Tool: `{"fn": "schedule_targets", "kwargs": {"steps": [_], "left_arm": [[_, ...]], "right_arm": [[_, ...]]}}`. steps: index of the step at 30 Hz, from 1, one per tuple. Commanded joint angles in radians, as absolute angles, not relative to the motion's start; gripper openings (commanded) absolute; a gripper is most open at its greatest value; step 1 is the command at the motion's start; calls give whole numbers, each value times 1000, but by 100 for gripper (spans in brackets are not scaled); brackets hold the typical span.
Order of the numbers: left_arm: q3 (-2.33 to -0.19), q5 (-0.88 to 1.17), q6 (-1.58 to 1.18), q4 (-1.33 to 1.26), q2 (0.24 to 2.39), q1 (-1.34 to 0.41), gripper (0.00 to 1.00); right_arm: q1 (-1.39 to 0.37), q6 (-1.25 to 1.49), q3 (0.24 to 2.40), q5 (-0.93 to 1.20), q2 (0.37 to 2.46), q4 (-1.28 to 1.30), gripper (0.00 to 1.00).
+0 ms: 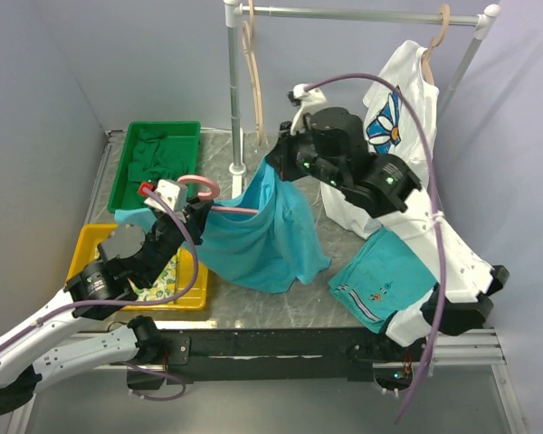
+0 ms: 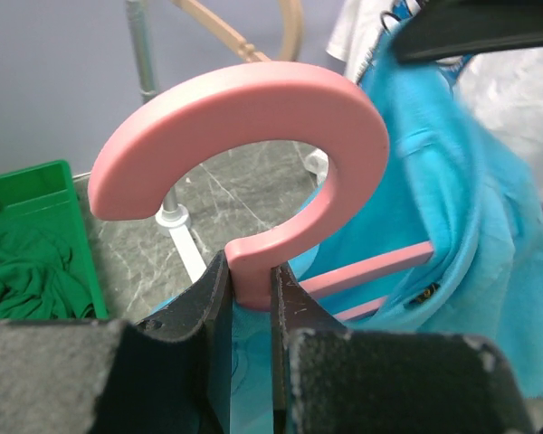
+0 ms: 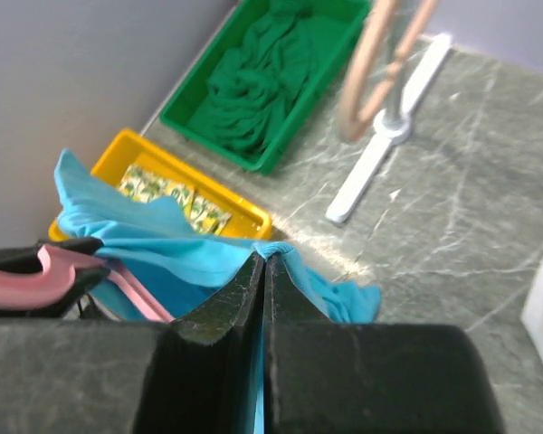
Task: Place the t-shirt on the hanger
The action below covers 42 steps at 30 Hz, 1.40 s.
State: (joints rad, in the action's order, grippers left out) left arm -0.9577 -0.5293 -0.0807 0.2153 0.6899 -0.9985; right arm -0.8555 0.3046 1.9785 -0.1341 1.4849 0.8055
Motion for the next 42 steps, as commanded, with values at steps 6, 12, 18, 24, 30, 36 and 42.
{"fn": "schedule_targets", "kwargs": {"steps": [6,12,18,24,30,36,42], "left_arm": [[-951,-533,-93,212,716,-1003,1],[-891,-531,-169,164,721,-1000,1],[-867,-479,-199,123,721,-982,1],[-880,-329,-230,141,709,-878,1],[-910,-221,-230,169,726,-816,1],[-951,-169,-215,175,749,-811,1],[-986,-143,-203,179,761,-810,1]], "right_arm": [[-894,253,1794,124,1489,652,21],[-884,192,1531,150,1257,496,53],[-854,193,1355,104,1093,462,69],[-839,118,1200,110,911,458,74],[-850,87,1118,229,900,509,70],[-894,46,1160,137,983,571,70],[-948,43,1170,84,1035,555,66]]}}
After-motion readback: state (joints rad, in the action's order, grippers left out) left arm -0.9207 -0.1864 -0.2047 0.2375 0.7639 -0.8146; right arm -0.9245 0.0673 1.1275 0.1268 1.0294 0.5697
